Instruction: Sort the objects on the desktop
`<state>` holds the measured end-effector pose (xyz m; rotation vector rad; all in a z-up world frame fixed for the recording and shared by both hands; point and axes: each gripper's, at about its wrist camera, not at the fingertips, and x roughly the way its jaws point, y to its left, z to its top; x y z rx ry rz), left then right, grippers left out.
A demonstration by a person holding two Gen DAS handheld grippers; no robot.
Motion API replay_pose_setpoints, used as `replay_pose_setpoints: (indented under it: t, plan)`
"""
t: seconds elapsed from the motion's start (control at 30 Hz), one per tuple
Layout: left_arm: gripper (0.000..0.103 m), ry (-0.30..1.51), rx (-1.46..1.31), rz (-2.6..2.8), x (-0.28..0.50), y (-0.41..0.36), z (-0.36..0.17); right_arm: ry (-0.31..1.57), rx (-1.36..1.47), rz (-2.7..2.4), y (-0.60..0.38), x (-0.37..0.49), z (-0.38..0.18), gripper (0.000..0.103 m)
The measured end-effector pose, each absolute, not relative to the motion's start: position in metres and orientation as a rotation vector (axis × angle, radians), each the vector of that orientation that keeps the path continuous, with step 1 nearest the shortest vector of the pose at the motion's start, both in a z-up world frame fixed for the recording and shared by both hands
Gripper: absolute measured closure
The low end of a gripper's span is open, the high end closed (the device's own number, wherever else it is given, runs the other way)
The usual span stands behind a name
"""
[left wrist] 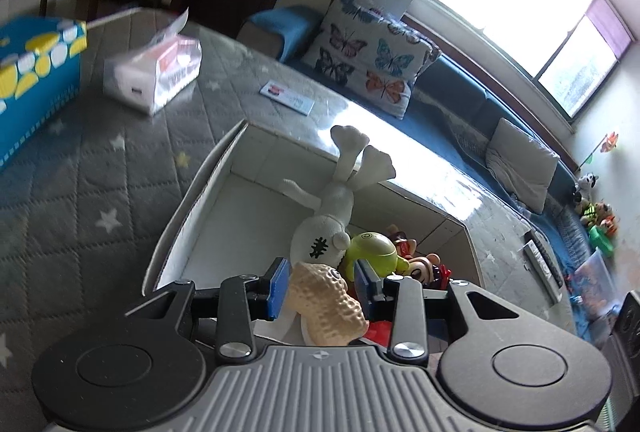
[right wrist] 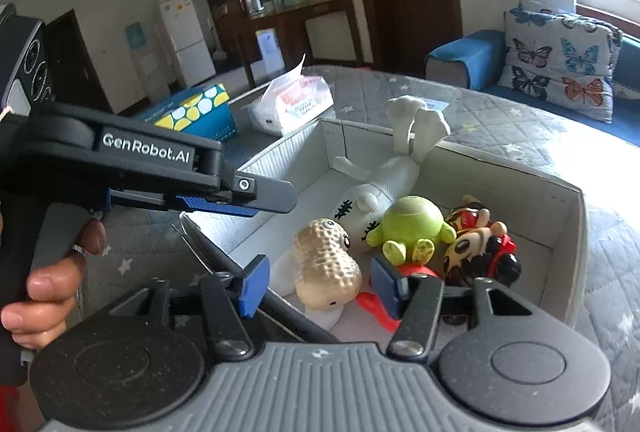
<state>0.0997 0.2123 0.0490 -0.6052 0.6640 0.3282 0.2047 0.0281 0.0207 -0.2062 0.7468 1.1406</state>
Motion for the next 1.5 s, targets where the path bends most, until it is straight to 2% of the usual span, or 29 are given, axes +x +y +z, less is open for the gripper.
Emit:
replay_pose_setpoints:
  t: [0.13,0.3,0.37,0.6,0.77,0.87,1.5]
  plan:
    - [0.065,0.655,-0.555,0.322,0.092,0.203,0.051,0.722,-0.206,1.120,0.020,0.195,0.024,0.036]
    - [0.065,0.645,-0.478,0.327,0.083,0.190,0.055,0.697,-0.199,1.097,0.009,0.183,0.026,0.032]
    - [0.065,0.642,-0.448,0.326,0.079,0.185,0.056,0.686,-0.194,1.085,0.005,0.178,0.027,0.025]
    - [0.064,0.624,-0.359,0.308,0.066,0.166,0.060,0.643,-0.182,1.057,-0.011,0.160,0.030,0.017]
    - [0.063,0.606,-0.315,0.304,0.057,0.156,0.061,0.607,-0.178,1.020,-0.022,0.147,0.031,0.004]
    - [0.063,0.586,-0.288,0.313,0.050,0.151,0.061,0.590,-0.167,0.999,-0.030,0.140,0.032,0.000]
    - [0.063,0.603,-0.205,0.391,0.024,0.139,0.053,0.596,-0.111,0.874,-0.047,0.123,0.020,0.000]
